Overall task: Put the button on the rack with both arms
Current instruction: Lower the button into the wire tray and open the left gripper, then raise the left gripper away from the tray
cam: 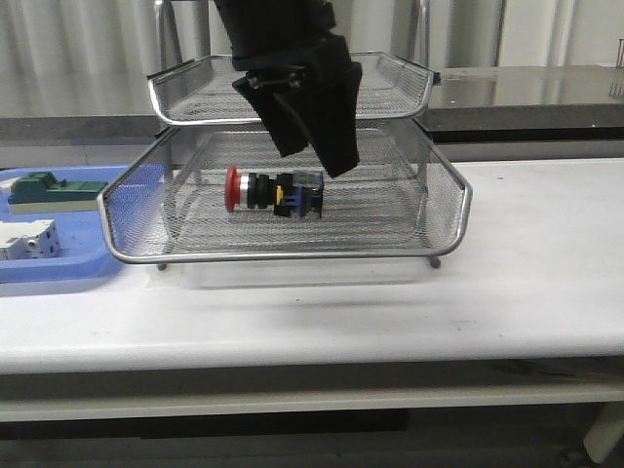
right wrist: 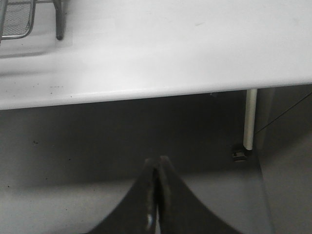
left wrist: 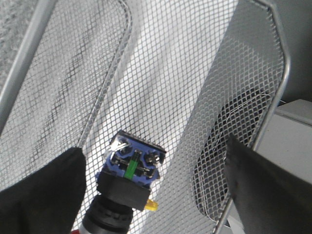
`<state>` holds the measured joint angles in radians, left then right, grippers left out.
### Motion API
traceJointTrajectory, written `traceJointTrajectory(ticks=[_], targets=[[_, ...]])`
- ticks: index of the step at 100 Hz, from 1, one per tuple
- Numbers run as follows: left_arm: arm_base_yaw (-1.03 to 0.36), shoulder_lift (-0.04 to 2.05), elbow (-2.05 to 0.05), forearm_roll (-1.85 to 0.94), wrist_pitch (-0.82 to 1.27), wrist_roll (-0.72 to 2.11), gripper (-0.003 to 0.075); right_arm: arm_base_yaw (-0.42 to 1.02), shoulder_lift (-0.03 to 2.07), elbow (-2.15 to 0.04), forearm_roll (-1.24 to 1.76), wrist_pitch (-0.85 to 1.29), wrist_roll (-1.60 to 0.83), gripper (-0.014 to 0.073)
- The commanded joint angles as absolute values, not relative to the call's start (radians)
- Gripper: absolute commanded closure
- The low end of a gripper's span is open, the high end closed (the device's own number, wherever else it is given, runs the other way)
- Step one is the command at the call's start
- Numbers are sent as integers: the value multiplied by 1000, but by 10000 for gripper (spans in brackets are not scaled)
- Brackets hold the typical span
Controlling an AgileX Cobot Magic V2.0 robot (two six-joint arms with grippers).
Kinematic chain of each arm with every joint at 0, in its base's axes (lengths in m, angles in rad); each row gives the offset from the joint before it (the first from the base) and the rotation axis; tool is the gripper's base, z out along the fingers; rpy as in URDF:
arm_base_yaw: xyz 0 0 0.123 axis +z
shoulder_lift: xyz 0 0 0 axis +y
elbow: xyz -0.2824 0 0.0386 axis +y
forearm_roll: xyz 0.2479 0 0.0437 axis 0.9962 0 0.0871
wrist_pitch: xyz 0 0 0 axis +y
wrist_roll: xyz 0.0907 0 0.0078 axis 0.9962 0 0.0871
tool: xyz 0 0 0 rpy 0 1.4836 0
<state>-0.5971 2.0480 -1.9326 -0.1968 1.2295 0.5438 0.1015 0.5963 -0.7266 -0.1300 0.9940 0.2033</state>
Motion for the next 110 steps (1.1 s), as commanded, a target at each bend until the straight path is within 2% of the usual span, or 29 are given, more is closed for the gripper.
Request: traceJointTrajectory(ticks=[1, 38, 52, 65, 85, 110], targets=[[-604, 1966, -1968, -226, 1275, 518, 160, 100, 599, -761, -150, 937, 203, 662], [-599, 1819, -1957, -65, 1275, 400, 163, 100, 599, -761, -150, 937, 203, 662], [-559, 1734, -1913, -47, 1275, 368, 188, 100, 599, -761, -150, 937, 203, 662], [-492, 1648, -1854, -42, 1270, 343, 220, 100, 599, -761, -150, 937, 203, 662], [-351, 1506, -1726, -42, 1215, 317, 222, 100, 599, -761, -150, 937, 203, 662], [-198, 1272, -1464, -46, 1029, 266, 222, 100, 599, -761, -150, 937, 203, 662]])
